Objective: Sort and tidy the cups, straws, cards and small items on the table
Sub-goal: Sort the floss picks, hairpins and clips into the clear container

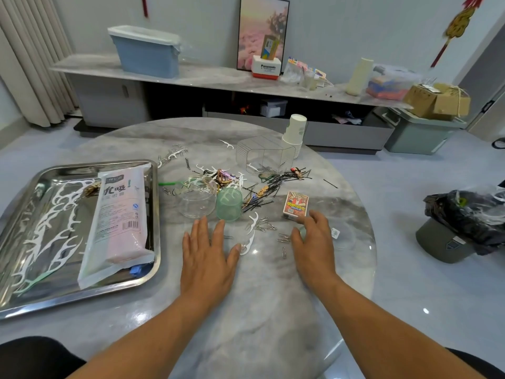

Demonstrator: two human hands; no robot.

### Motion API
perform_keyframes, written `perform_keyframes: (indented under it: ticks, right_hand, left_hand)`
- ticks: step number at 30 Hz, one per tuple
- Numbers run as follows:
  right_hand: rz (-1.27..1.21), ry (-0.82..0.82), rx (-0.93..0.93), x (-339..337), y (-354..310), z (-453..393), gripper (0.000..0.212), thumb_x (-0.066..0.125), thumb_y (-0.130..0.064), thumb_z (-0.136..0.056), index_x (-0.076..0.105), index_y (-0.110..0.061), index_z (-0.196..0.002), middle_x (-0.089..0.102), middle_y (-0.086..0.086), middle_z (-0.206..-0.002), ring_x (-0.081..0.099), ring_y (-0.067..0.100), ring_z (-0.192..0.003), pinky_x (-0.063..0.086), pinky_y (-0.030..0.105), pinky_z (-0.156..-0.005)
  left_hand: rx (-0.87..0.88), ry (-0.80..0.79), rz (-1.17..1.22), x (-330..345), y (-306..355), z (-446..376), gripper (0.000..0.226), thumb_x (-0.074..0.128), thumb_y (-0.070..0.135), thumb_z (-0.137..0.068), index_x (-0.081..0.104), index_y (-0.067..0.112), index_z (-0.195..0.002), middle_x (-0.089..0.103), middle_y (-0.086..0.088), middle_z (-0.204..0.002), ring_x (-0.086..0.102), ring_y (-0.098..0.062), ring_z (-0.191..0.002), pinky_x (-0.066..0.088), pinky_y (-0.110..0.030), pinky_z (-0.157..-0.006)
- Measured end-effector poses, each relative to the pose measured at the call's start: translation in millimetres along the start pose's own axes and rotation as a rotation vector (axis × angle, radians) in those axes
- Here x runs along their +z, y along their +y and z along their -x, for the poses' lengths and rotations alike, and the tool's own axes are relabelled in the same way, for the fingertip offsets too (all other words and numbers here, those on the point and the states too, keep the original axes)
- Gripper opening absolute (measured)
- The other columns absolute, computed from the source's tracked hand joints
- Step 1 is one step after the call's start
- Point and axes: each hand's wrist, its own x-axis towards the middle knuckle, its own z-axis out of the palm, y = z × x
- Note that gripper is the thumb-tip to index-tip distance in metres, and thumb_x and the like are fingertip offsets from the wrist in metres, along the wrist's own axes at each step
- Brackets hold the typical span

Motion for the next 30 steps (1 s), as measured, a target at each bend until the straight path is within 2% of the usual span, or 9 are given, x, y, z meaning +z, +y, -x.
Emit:
perform_keyframes:
  ticks: [5, 8, 12, 16, 20, 24, 27, 29, 30]
  right_hand:
    - [0.213, -0.062, -0.053, -1, 5, -4, 0.025, 0.059, -0.009, -0.096, 0.072, -0.011, -0.118, 0.058, 0.008, -0.135, 0.052, 0.031, -0.119, 0.039, 0.043, -0.105]
    - [0.364, -0.063, -0.114, -3, 2, -1, 0.035, 0.053, -0.008, -0.100, 0.066, -0.016, -0.132, 0.053, 0.007, -0.144, 0.046, 0.029, -0.131, 0.023, 0.044, -0.119]
    - [0.248, -0.086, -0.242, 18, -21, 29, 0.036, 0.052, -0.017, -0.104, 0.060, -0.009, -0.138, 0.046, 0.013, -0.153, 0.038, 0.033, -0.143, 0.021, 0.040, -0.123]
    - [0.257, -0.246, -0.068, 42, -22, 47, 0.062, 0.034, -0.045, -0.107, 0.025, -0.013, -0.159, 0.010, 0.007, -0.169, 0.005, 0.021, -0.156, 0.000, 0.032, -0.126]
    - [0.352, -0.291, 0.086, 45, -22, 38, 0.072, 0.024, -0.055, -0.106, 0.012, -0.011, -0.162, 0.003, 0.010, -0.170, -0.003, 0.023, -0.156, -0.003, 0.039, -0.127]
    - [0.290, -0.413, -0.043, 54, -33, 33, 0.069, 0.021, -0.053, -0.107, 0.016, -0.013, -0.162, 0.006, 0.006, -0.170, -0.002, 0.018, -0.157, -0.003, 0.037, -0.127]
    - [0.158, -0.516, -0.230, 63, -47, 34, 0.057, 0.026, -0.043, -0.109, 0.031, -0.014, -0.159, 0.022, 0.004, -0.168, 0.012, 0.014, -0.155, -0.003, 0.023, -0.124]
    - [-0.018, -0.514, -0.224, 69, -59, 34, 0.048, 0.036, -0.035, -0.109, 0.045, -0.016, -0.152, 0.039, 0.001, -0.160, 0.029, 0.012, -0.148, 0.007, 0.015, -0.121]
    - [-0.116, -0.459, -0.180, 71, -65, 32, 0.043, 0.042, -0.032, -0.107, 0.051, -0.018, -0.147, 0.047, -0.001, -0.153, 0.038, 0.011, -0.142, 0.019, 0.020, -0.122]
  left_hand:
    - [-0.032, -0.087, 0.000, 0, 1, -4, 0.069, 0.022, 0.061, -0.102, 0.011, 0.026, -0.161, -0.005, -0.008, -0.169, -0.010, -0.023, -0.156, -0.005, -0.040, -0.126]
    - [-0.045, -0.112, 0.016, -2, 1, -4, 0.068, 0.022, 0.059, -0.103, 0.011, 0.025, -0.161, -0.004, -0.008, -0.170, -0.008, -0.022, -0.156, -0.004, -0.039, -0.126]
    - [-0.053, -0.010, 0.171, -5, 4, -4, 0.063, 0.032, 0.049, -0.105, 0.022, 0.020, -0.159, 0.010, -0.007, -0.169, 0.002, -0.021, -0.156, 0.004, -0.037, -0.126]
    - [-0.143, 0.091, 0.168, -8, 8, -3, 0.060, 0.037, 0.041, -0.105, 0.025, 0.015, -0.158, 0.016, -0.010, -0.167, 0.007, -0.026, -0.155, 0.003, -0.041, -0.126]
    - [-0.236, 0.045, 0.141, -8, 7, -4, 0.064, 0.030, 0.046, -0.105, 0.014, 0.017, -0.161, 0.007, -0.011, -0.169, 0.000, -0.026, -0.156, -0.002, -0.041, -0.126]
    - [-0.235, -0.025, 0.225, -10, 7, -9, 0.064, 0.028, 0.043, -0.107, 0.008, 0.017, -0.162, 0.002, -0.008, -0.170, -0.005, -0.020, -0.156, -0.004, -0.037, -0.126]
    - [-0.242, -0.003, 0.354, -14, 7, -12, 0.061, 0.032, 0.036, -0.108, 0.011, 0.015, -0.161, 0.005, -0.007, -0.170, -0.002, -0.017, -0.156, -0.001, -0.035, -0.126]
    - [-0.278, 0.016, 0.468, -18, 9, -14, 0.061, 0.036, 0.032, -0.108, 0.013, 0.015, -0.161, 0.007, -0.005, -0.169, 0.000, -0.015, -0.155, 0.002, -0.033, -0.126]
    - [-0.293, 0.035, 0.509, -20, 11, -16, 0.061, 0.038, 0.030, -0.107, 0.013, 0.015, -0.161, 0.008, -0.004, -0.169, 0.000, -0.014, -0.155, 0.003, -0.032, -0.126]
